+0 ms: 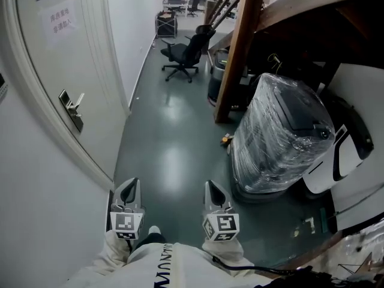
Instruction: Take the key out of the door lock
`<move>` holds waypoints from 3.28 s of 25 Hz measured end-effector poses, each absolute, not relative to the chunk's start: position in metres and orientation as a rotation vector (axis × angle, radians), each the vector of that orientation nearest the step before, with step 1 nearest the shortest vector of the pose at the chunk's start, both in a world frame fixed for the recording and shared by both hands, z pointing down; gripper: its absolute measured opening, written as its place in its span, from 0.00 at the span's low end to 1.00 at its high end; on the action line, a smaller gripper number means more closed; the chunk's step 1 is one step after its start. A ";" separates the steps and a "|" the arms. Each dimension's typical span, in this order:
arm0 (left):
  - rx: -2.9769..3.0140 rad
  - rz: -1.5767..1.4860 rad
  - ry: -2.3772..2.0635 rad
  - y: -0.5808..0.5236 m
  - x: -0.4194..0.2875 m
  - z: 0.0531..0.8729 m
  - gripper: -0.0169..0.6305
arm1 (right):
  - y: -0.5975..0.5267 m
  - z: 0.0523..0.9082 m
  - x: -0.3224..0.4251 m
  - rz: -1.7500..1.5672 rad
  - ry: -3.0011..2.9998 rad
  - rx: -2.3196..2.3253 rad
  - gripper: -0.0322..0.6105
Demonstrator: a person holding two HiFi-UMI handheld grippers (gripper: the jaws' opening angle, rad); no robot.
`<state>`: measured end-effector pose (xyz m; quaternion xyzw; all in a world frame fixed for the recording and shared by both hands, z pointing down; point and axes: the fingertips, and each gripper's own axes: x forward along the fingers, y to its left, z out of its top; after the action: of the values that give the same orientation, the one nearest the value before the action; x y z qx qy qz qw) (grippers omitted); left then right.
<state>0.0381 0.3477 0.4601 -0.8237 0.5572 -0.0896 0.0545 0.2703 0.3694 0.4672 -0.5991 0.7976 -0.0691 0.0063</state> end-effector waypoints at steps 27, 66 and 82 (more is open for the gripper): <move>-2.570 -0.255 1.624 0.172 0.029 0.475 0.03 | 0.212 0.480 0.255 -0.248 2.481 -1.973 0.05; -2.558 -0.291 1.718 -0.096 0.008 0.506 0.03 | -0.076 0.495 0.230 -0.256 2.582 -1.883 0.05; -2.456 -0.363 1.845 -0.215 0.036 0.497 0.03 | -0.217 0.505 0.262 -0.341 2.675 -1.738 0.05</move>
<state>0.0361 -0.2151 0.4974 -0.7938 0.5962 -0.1174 0.0242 0.2617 -0.2172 0.5052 -0.5415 0.8333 -0.1062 -0.0334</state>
